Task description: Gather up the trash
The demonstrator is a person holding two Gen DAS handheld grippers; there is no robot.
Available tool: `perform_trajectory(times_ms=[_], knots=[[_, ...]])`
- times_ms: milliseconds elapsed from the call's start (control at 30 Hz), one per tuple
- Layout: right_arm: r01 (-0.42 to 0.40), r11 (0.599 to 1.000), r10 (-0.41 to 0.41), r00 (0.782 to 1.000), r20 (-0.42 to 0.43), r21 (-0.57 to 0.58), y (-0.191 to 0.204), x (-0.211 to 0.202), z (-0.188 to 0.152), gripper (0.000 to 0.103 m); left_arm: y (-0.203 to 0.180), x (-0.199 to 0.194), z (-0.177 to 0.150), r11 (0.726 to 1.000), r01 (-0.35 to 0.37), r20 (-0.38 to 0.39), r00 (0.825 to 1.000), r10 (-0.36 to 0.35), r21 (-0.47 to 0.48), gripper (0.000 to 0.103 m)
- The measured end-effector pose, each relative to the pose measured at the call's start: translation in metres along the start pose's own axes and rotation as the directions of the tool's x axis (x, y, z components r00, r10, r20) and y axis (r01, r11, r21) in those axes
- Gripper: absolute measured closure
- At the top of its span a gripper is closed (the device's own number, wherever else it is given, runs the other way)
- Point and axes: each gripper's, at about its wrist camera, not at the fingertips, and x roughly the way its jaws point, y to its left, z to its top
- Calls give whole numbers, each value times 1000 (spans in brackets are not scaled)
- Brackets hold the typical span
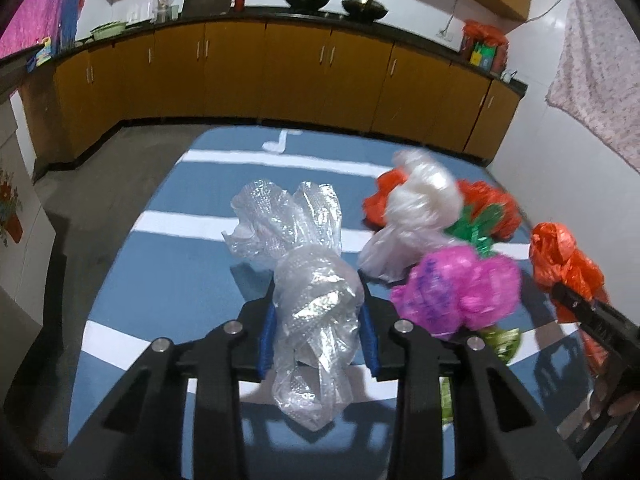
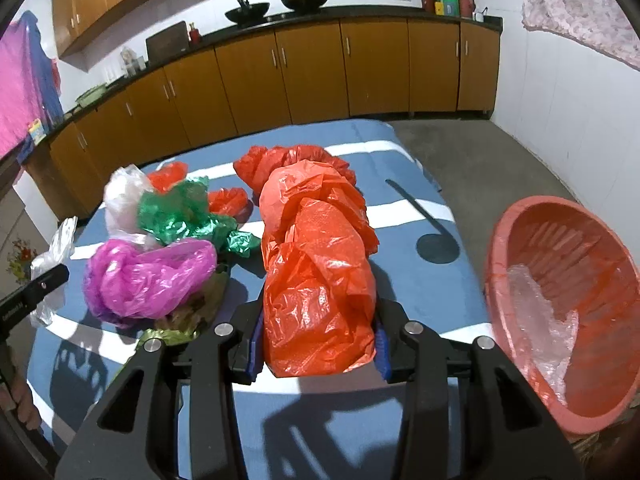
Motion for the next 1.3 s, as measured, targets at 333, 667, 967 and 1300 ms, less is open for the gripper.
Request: perform_trajectory(times_ms=[333, 667, 967, 1300], knots=[[-3, 1000, 1, 995, 95, 27, -12, -43, 9, 61, -36, -41, 11, 995, 75, 89, 993, -81, 67, 68], [14, 999, -22, 988, 152, 50, -27, -69, 10, 61, -76, -64, 16, 982, 136, 124, 980, -153, 133, 68], [35, 997, -45, 984, 172, 62, -40, -77, 4, 61, -106, -66, 15, 967, 174, 116, 974, -197, 184, 68], [60, 994, -75, 980, 185, 89, -56, -83, -2, 61, -126, -61, 11, 956, 202, 99, 969, -227, 215, 68]])
